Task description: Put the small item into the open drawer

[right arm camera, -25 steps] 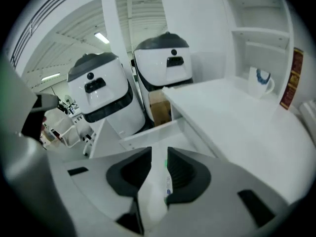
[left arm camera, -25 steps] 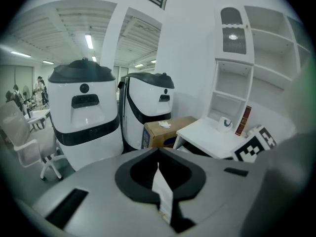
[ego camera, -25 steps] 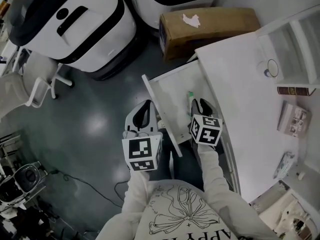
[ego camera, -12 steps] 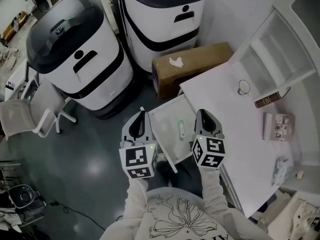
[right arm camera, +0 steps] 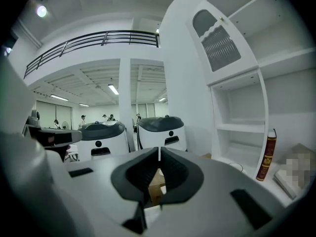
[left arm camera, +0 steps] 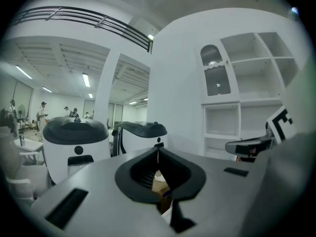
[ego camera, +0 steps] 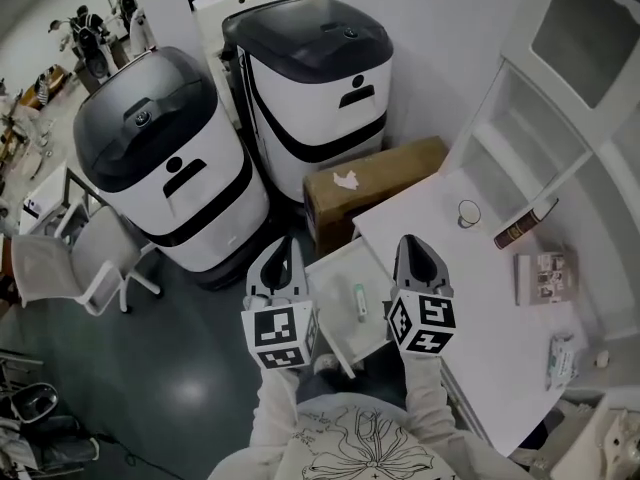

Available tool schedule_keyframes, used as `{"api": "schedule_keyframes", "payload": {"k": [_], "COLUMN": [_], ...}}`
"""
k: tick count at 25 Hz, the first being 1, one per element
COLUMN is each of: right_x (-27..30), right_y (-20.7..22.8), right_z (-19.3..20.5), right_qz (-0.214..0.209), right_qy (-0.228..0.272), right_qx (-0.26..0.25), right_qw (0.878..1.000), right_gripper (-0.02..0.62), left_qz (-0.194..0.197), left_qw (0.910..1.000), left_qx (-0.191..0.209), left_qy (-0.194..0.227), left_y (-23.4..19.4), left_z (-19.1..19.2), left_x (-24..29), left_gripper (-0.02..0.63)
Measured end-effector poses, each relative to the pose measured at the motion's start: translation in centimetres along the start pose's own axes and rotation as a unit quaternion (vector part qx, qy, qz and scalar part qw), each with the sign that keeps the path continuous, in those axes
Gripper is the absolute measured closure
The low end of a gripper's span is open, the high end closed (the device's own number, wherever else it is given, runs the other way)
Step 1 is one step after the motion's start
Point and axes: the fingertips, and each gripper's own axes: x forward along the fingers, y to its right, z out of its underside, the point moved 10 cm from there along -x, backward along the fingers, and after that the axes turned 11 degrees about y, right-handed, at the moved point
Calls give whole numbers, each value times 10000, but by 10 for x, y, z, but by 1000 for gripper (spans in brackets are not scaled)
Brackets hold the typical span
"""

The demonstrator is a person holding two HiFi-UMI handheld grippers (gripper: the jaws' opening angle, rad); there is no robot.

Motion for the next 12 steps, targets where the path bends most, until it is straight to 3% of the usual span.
{"api": "schedule_keyframes", "payload": {"k": [12], "right_x": [-1], "right_y": [1], "right_z": [-35], "right_qz": [8], "right_qy": [515], "right_qx": [10], "right_qw": [9987], "right_gripper": [584], "left_qz": [28], "left_qw": [9991], "left_qx": [136], "left_qy": [404], "left_y": [3], "left_z": [-30], "left_x": [4], "left_gripper": [600]}}
